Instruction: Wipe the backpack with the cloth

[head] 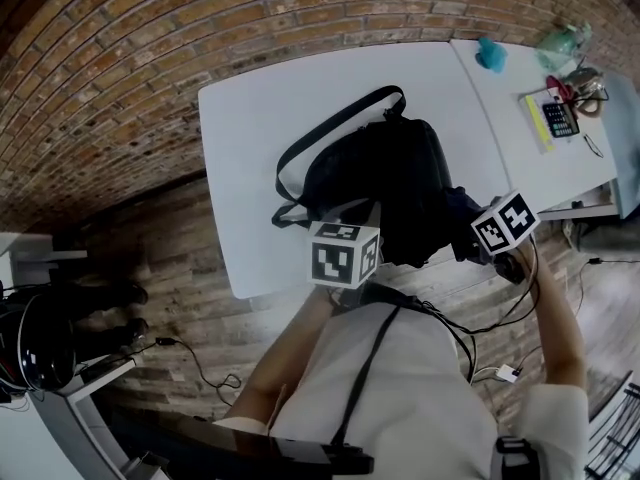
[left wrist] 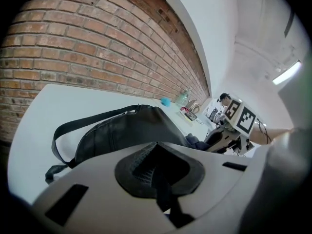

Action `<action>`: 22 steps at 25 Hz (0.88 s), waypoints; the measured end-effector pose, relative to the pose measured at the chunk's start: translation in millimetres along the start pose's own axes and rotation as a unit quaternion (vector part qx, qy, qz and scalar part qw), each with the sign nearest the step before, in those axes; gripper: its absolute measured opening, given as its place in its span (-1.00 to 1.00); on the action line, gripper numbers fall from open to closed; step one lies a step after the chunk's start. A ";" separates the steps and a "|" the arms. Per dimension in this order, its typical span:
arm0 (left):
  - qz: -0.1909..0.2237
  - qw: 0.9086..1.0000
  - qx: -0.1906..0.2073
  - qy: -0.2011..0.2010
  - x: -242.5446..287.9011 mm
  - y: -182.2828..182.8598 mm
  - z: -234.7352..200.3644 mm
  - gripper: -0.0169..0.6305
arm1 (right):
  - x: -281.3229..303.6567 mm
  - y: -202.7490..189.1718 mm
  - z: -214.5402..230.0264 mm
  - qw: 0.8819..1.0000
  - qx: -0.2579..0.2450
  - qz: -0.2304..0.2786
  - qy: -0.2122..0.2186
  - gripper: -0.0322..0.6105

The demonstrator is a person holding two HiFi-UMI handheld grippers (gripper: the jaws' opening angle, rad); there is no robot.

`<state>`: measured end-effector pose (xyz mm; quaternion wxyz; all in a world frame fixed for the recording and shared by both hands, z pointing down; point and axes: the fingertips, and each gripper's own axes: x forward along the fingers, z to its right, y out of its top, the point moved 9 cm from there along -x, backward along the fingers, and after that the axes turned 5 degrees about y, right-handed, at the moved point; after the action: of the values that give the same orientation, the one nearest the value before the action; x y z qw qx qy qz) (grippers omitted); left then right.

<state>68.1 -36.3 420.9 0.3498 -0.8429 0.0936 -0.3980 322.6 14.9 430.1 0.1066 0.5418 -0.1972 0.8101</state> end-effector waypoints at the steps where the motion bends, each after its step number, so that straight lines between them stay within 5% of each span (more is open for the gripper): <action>1: 0.001 1.000 0.002 -0.001 2.0 4.8 -0.1 -0.94 | -0.1 0.1 0.1 1.000 0.001 0.000 0.002 -0.78; 10: 0.011 1.000 0.003 0.005 8.4 18.5 5.8 -0.94 | -22.5 5.4 19.8 1.000 -0.011 -0.014 -0.003 -0.78; 17: 0.001 1.000 -0.005 0.004 13.1 10.7 10.8 -0.94 | -47.9 59.7 66.1 0.995 0.032 0.094 -0.016 -0.78; 22: -0.003 1.000 -0.002 0.003 14.0 11.0 14.2 -0.94 | -31.0 104.6 95.4 0.993 0.047 0.105 -0.023 -0.78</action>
<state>89.2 -43.2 415.9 0.3465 -0.8425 0.0936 -0.4017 374.1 -119.5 412.3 -0.0094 0.5411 -0.2167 0.8125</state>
